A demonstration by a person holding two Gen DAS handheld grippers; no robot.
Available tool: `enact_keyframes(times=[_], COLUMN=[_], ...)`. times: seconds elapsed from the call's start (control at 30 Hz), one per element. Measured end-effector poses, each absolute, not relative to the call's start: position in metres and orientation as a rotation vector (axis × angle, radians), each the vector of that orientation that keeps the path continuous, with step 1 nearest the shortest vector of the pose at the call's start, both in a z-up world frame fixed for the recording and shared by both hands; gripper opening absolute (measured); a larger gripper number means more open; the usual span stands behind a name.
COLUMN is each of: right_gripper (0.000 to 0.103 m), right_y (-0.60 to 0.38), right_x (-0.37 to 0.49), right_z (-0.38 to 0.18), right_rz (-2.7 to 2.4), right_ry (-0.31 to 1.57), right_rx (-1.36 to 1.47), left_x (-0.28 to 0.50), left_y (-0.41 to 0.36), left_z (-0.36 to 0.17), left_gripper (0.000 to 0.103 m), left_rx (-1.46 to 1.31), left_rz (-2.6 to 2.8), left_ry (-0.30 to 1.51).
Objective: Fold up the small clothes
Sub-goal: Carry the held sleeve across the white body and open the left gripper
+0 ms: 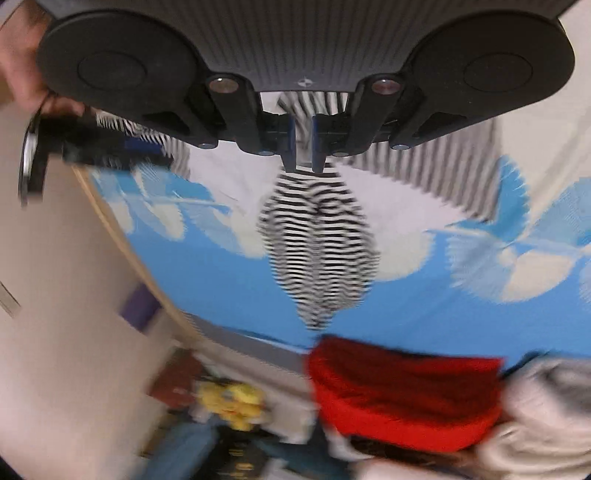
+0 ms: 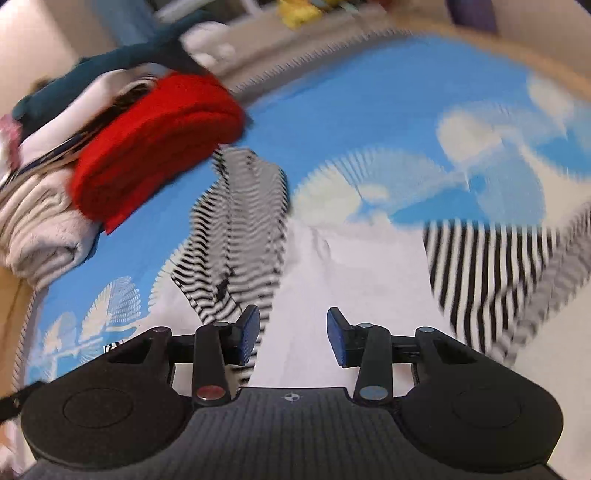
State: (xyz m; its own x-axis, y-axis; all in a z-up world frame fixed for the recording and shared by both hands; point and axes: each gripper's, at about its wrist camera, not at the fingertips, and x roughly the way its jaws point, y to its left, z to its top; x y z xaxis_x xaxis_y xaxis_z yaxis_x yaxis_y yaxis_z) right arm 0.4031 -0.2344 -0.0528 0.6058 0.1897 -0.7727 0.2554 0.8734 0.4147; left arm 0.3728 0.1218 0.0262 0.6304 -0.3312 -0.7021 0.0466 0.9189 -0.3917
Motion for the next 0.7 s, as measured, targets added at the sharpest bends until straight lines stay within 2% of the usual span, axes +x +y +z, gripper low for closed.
enact_keyframes(times=[0.07,0.17,0.27,0.37,0.5,0.6,0.7], right_gripper=[0.043,0.043,0.043,0.043,0.043,0.043,0.043], right_y=[-0.241,-0.243,-0.235,-0.224,-0.207,-0.196,-0.186], right_x=[0.402,0.401,0.405,0.413,0.421,0.422,0.421], right_z=[-0.061,-0.069,-0.077,-0.096,-0.135,-0.163,-0.176], right_rz=[-0.056,-0.067,-0.052,-0.048,-0.071,-0.096,-0.086], right_ry=[0.968,0.995,1.023,1.086,1.203,1.272,1.266], right_rx=[0.595,0.64,0.642,0.638,0.652,0.661,0.65], left_x=[0.37,0.37,0.389,0.414,0.418,0.419,0.422], left_y=[0.141,0.168,0.183,0.203,0.209,0.22,0.222], left_z=[0.03,0.014,-0.019,-0.033,-0.038,-0.041,-0.043], left_gripper=[0.009,0.015,0.015,0.015,0.015,0.015,0.015], left_rx=[-0.383,-0.387,-0.367,-0.464,-0.359,-0.416,-0.381], left_rz=[-0.112,0.018,0.162,0.165,0.248,0.213,0.224], left_ry=[0.859,0.83,0.992,0.992,0.983,0.993,1.008])
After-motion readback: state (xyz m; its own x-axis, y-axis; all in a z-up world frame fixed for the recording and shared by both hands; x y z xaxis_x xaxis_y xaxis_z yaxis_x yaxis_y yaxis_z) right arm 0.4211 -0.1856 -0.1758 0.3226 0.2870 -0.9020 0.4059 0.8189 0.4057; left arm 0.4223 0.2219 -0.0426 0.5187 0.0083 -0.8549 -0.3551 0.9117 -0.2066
